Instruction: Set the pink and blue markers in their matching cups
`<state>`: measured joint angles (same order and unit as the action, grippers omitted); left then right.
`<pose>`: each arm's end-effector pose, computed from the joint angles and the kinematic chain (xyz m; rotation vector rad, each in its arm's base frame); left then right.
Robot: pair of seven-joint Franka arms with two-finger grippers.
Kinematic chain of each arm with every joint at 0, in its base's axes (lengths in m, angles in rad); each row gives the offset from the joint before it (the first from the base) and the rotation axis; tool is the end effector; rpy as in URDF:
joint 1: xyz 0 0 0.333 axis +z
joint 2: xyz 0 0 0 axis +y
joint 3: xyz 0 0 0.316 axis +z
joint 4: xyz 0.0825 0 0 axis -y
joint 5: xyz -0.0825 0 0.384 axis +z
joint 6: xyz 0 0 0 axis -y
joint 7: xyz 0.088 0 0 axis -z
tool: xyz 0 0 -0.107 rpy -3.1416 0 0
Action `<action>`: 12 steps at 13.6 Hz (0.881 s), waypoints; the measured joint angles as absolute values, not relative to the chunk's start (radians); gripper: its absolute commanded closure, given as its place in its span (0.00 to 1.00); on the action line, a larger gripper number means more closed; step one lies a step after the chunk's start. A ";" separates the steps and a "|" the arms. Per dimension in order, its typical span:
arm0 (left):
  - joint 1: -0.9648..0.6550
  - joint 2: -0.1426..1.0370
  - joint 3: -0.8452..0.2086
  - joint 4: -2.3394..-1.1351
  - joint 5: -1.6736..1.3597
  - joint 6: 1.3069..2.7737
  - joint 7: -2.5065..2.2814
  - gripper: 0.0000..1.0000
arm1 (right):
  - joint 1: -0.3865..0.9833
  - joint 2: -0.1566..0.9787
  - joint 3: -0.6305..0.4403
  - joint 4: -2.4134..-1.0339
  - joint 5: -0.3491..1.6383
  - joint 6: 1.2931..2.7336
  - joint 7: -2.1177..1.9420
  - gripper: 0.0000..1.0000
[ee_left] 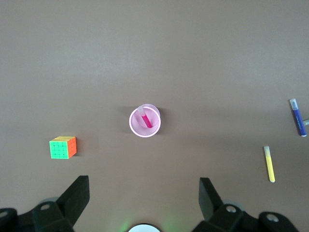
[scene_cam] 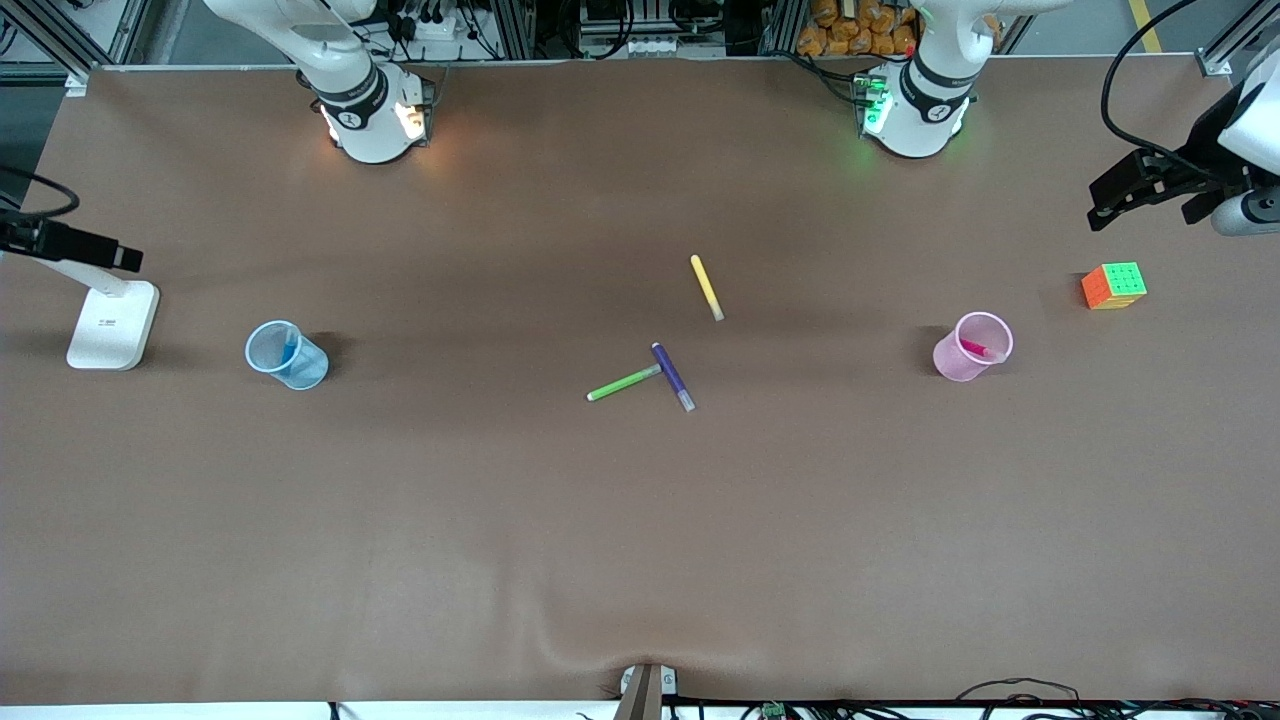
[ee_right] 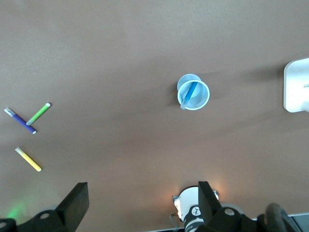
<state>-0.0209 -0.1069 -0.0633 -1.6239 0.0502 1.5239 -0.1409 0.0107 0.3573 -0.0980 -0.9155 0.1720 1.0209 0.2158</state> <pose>0.5146 -0.0398 0.6527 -3.0844 -0.0919 -0.0201 0.5890 -0.0128 0.6681 -2.9908 0.3451 0.3916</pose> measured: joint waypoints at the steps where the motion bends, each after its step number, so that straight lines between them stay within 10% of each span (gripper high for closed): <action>1: -0.021 -0.107 -0.063 -1.624 0.050 1.521 -0.141 0.00 | 0.014 0.345 -0.098 -0.930 0.169 1.040 0.212 0.00; 12: -0.021 -0.117 -0.073 -1.632 0.050 1.486 -0.141 0.00 | 0.061 -0.049 -0.085 -1.487 0.041 1.343 0.082 0.00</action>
<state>-0.0211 -0.1174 -0.0728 -1.6320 0.0502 1.4857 -0.1409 0.0614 -0.0491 -0.0845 -1.4872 0.0413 1.3425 0.0819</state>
